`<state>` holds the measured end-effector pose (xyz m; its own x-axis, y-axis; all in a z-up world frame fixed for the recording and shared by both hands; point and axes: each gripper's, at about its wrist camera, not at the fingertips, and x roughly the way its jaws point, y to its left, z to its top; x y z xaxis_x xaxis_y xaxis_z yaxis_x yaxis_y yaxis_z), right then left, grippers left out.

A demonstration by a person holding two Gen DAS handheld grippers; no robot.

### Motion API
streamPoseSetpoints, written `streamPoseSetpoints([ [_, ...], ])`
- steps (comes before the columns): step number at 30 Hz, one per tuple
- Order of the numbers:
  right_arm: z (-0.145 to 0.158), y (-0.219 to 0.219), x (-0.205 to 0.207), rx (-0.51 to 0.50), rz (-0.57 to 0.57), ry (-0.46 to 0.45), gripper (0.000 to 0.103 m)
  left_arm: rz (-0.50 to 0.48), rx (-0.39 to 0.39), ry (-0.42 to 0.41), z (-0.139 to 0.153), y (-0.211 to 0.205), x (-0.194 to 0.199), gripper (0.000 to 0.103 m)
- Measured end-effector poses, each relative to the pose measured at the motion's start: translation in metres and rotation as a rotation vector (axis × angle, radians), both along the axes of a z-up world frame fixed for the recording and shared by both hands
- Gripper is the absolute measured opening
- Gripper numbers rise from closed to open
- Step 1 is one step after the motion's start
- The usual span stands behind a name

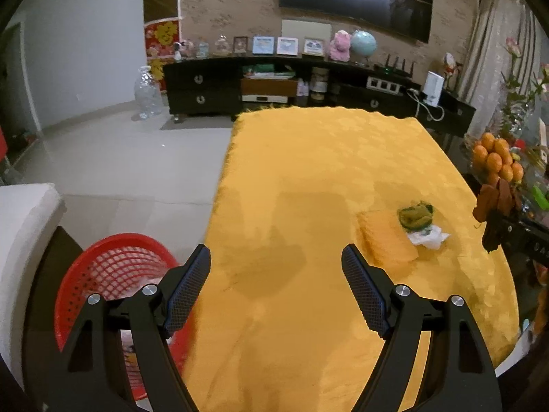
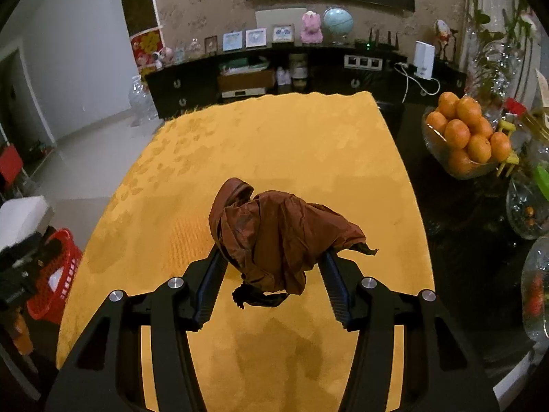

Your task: Collect trash

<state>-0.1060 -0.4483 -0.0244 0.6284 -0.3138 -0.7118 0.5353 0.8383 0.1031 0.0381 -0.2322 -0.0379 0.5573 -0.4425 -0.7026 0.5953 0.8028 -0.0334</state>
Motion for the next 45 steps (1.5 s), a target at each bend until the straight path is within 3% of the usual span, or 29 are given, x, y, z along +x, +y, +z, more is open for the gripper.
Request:
streamPoseSetpoints([
  [10, 0.009, -0.019, -0.011, 0.046, -0.05, -0.037, 0.052, -0.112, 0.039, 0.083, -0.023, -0.067, 0.004, 0.076],
  [19, 0.008, -0.028, -0.014, 0.075, -0.072, -0.045, 0.052, -0.199, 0.045, 0.186, -0.063, -0.117, 0.008, 0.075],
  [25, 0.006, -0.031, -0.012, 0.083, -0.079, -0.042, 0.052, -0.218, 0.029, 0.257, -0.08, -0.124, 0.011, 0.035],
  [27, 0.005, -0.031, -0.012, 0.084, -0.08, -0.04, 0.052, -0.22, 0.021, 0.264, -0.082, -0.125, 0.011, 0.03],
  [29, 0.004, -0.033, -0.013, 0.085, -0.084, -0.036, 0.052, -0.229, 0.01, 0.256, -0.081, -0.126, 0.008, 0.018],
  [38, 0.002, -0.037, -0.015, 0.091, -0.101, -0.038, 0.052, -0.247, -0.02, 0.223, -0.066, -0.121, 0.002, 0.012],
  [45, 0.002, -0.037, -0.015, 0.091, -0.102, -0.039, 0.052, -0.198, -0.034, 0.101, -0.031, -0.1, 0.0, 0.012],
])
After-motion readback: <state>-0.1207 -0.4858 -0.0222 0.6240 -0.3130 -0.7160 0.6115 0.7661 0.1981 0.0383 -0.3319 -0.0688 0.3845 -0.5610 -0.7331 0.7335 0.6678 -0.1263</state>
